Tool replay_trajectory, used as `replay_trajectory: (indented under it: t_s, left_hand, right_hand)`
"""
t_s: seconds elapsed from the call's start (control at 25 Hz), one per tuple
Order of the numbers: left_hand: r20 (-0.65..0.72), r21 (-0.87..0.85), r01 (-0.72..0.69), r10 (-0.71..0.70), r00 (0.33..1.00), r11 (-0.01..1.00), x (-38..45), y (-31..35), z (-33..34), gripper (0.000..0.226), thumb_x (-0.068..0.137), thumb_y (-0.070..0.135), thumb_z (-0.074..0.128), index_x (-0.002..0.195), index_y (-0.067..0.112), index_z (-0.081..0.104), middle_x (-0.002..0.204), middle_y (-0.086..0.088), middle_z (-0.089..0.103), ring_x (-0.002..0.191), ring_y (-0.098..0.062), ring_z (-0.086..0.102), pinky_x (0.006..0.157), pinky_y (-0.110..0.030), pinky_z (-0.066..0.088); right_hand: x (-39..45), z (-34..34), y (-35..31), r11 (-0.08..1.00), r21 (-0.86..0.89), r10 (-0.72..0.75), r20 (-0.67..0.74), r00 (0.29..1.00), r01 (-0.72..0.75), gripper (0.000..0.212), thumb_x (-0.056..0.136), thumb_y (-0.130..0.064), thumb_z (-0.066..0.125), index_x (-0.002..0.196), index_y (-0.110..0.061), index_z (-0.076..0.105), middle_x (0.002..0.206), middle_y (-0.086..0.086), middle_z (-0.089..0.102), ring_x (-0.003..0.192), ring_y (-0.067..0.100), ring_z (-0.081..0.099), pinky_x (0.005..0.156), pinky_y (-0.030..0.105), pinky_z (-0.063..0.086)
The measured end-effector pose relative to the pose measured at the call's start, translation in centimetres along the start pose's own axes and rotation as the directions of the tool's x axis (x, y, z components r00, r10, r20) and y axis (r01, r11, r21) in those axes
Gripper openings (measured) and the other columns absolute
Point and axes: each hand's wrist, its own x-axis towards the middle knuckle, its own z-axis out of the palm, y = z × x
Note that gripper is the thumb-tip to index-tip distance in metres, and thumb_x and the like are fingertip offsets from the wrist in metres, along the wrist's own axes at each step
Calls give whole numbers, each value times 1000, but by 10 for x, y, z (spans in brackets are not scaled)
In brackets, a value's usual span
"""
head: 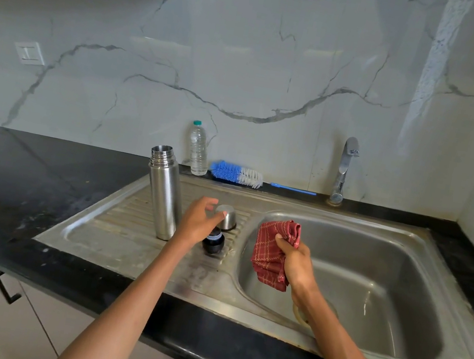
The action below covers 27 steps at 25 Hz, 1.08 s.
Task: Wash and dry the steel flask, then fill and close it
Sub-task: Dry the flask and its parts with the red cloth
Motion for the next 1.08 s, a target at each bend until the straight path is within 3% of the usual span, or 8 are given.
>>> replay_trajectory:
  t_s: [0.16,0.28,0.52,0.6,0.72,0.84,0.92,1.08]
  left_hand:
    - [137,291,33,-76,988,956,42,4,14,75,88,41,75,152,21,43,147,-13,50,130,-31,53,107,-42,46]
    - [211,507,17,-143,967,862,62,0,23,75,82,50,78,145,23,48,142,-12,55,126,-35,55,104,-44,47]
    - [227,535,-6,-136,964,845,73,12,22,49,82,37,82,118,18,55,120,-7,65,102,-25,61,87,-36,51]
    - [168,421,-1,-77,983,907,75,23,22,42,83,33,80,112,17,54,116,-6,65,97,-22,60,77,-33,47]
    - [77,-38,58,-54,996,998,66,57,31,59,83,24,81,129,13,46,118,-3,58,104,-20,58,81,-29,46]
    - [165,-442,166,-102,981,881,51,87,55,57,86,12,78,134,13,47,122,-6,59,104,-18,62,99,-38,54]
    - [240,-565,219,-96,966,795,40,98,77,50,88,7,75,133,13,53,120,-6,64,105,-19,66,102,-40,55]
    - [186,-622,152,-44,982,768,21,101,116,54,84,10,80,130,21,56,119,-1,66,108,-18,66,93,-34,57]
  right_hand:
    - [5,-6,2,1000,-15,1,-35,999,-1,13,103,-23,57,109,-16,66,95,12,78,88,32,76,85,51,61]
    - [7,-8,2,1000,-24,4,-18,1000,-4,12,104,-22,56,111,-17,64,95,13,78,86,34,76,78,49,63]
    - [18,-16,3,996,-88,32,-29,999,-34,14,102,-23,59,108,-12,65,96,18,77,86,41,75,81,59,60]
    - [23,-20,2,995,-94,29,-56,998,-34,15,102,-23,58,107,-12,66,96,19,76,84,41,75,81,61,59]
    - [28,-28,-5,996,-80,18,-100,995,-27,16,103,-23,57,112,-12,64,98,20,76,84,40,75,79,57,61]
    - [29,-37,-14,999,-49,-16,-167,986,8,12,104,-21,56,110,-15,64,97,18,75,82,36,75,65,42,63]
    - [29,-44,-17,999,-13,-42,-219,975,41,13,104,-23,55,112,-17,64,97,15,75,83,35,75,62,38,61]
    - [30,-57,-22,994,54,-75,-323,943,97,19,104,-24,54,118,-18,66,98,11,77,85,30,76,78,46,63]
